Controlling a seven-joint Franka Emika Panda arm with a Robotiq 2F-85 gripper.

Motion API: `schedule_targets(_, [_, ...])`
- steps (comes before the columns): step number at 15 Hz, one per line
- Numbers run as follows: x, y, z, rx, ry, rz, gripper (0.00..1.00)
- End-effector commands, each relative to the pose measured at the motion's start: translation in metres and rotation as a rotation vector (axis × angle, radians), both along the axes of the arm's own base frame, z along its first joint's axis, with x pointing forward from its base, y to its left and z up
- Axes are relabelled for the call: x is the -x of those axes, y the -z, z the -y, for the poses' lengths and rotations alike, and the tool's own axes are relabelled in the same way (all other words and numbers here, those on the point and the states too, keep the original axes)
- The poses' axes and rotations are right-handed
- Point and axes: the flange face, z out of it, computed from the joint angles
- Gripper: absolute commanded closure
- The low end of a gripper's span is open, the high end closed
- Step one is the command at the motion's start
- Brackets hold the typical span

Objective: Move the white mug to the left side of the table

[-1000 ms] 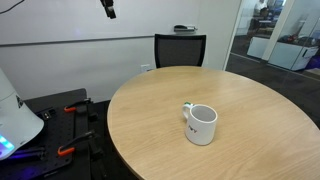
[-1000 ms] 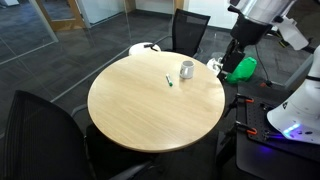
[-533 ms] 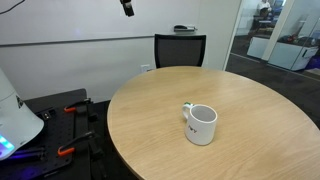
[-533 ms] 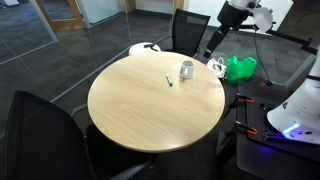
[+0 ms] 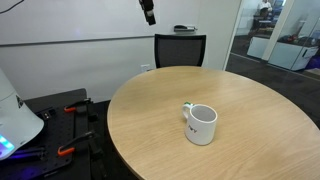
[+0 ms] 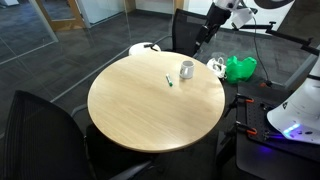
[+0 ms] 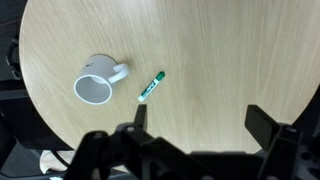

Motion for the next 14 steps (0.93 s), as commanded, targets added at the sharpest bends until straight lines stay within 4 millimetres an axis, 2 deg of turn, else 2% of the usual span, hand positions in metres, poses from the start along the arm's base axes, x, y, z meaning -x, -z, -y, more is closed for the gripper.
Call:
schedule_targets(1, [-0.025,0.021,0.028,0.031,0.025,0.003,0.00])
schedule_targets(6, [-0.047,0.061,0.071,0.057,0.070,-0.034,0.00])
schedule_targets(8, [-0.052,0.071,0.087,0.058,0.089,-0.058,0.00])
schedule_targets(9, [-0.040,0.067,0.074,0.045,0.080,-0.055,0.00])
schedule_targets(11, [-0.046,0.075,0.085,0.043,0.096,-0.069,0.00])
schedule_targets(14, [-0.049,0.075,0.086,0.043,0.097,-0.069,0.00])
